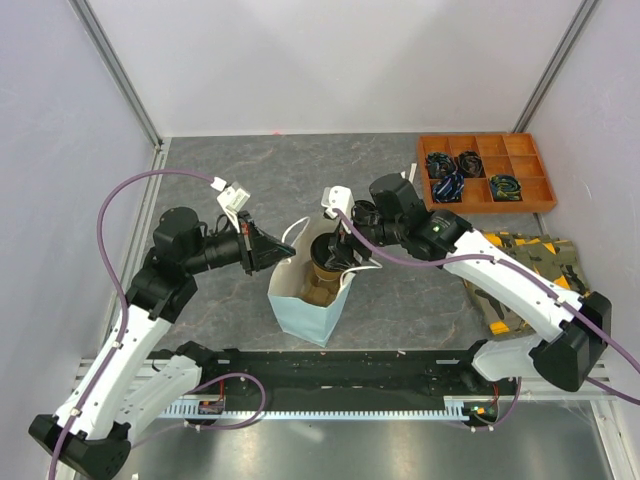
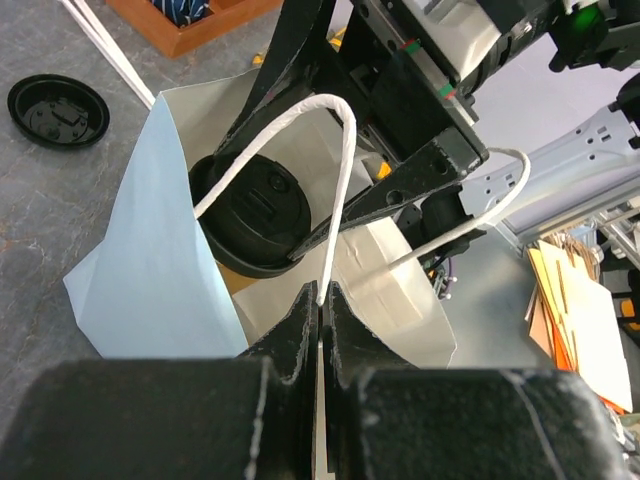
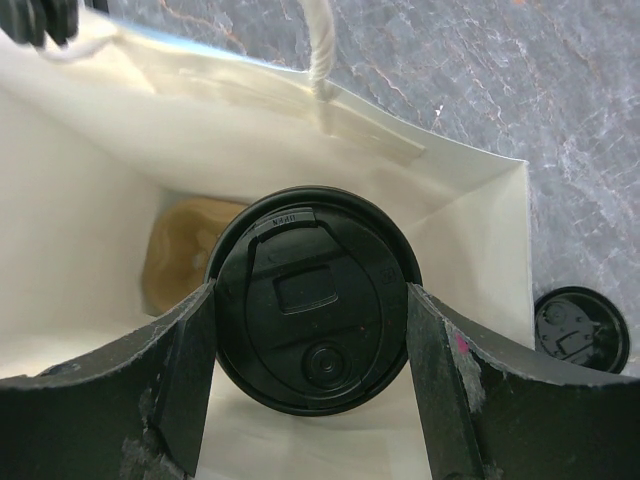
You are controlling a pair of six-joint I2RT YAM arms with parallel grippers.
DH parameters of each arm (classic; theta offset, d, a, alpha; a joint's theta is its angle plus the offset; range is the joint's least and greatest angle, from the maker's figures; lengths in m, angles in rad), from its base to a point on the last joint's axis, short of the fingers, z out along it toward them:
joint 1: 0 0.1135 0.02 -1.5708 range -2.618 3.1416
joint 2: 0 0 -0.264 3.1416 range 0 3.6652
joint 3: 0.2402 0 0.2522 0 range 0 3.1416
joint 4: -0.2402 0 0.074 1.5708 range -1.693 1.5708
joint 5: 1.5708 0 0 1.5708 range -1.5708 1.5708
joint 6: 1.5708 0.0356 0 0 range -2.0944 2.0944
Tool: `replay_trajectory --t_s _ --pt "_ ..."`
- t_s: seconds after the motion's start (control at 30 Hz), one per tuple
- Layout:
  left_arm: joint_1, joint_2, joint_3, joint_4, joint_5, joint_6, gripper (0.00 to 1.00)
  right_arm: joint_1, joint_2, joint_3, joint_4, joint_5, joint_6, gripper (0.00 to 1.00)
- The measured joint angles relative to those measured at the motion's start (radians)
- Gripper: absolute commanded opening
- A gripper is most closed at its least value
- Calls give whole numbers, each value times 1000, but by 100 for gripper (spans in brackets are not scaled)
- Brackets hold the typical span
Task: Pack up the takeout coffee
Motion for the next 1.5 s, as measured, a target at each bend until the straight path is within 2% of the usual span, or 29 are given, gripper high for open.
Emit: replay_trajectory --t_s 0.4,0.77,1.03,1.5 --pt "-56 -155 -59 14 108 217 2 8 -45 -123 72 39 -94 42" --pt "-61 -114 -66 -62 215 481 2 12 -52 -156 177 49 -96 42" --pt "-61 0 3 -50 240 490 2 12 -35 -148 175 30 -111 42" --pt "-71 19 58 -1 296 456 2 11 -35 -89 163 61 9 43"
